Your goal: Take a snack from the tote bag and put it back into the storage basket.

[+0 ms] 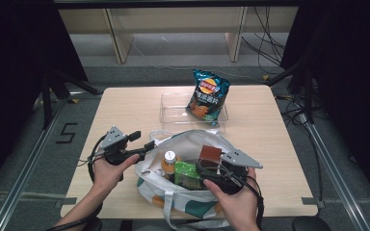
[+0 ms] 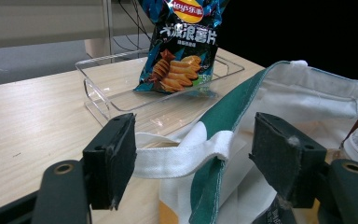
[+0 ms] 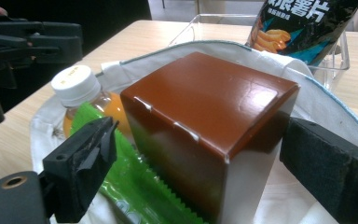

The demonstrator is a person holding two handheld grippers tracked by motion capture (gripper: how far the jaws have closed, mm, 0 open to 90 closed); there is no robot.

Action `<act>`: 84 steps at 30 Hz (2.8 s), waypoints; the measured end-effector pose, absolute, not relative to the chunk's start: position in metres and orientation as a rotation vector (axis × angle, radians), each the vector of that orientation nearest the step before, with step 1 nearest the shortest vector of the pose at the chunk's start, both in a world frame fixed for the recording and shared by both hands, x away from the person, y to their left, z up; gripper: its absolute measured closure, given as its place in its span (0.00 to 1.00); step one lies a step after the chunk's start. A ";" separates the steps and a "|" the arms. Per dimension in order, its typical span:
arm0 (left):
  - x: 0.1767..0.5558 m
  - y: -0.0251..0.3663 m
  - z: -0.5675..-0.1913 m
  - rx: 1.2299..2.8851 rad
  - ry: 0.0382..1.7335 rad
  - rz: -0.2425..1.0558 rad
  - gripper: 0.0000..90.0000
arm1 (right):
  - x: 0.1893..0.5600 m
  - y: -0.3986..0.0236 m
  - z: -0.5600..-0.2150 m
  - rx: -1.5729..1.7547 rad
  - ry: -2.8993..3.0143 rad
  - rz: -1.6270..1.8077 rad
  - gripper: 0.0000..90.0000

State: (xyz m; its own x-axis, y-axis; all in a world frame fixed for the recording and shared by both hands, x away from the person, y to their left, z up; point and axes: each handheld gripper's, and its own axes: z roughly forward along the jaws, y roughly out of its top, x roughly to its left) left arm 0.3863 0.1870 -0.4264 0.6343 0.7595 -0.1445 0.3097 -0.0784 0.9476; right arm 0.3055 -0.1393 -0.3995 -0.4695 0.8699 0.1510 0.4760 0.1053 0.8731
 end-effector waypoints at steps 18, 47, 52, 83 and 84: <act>0.387 0.187 -0.427 1.673 0.887 0.467 0.33 | 0.313 -0.132 -0.402 1.299 1.992 1.298 0.19; 0.387 0.188 -0.427 1.671 0.895 0.476 0.33 | 0.344 -0.167 -0.395 0.833 2.338 1.381 0.23; 0.387 0.187 -0.427 1.672 0.890 0.476 0.33 | 0.345 -0.170 -0.396 0.889 2.316 1.404 0.22; 0.387 0.187 -0.428 1.676 0.892 0.469 0.33 | 0.313 -0.137 -0.407 1.225 1.981 1.333 0.12; 0.387 0.187 -0.428 1.677 0.893 0.469 0.33 | 0.313 -0.137 -0.407 1.236 1.992 1.320 0.12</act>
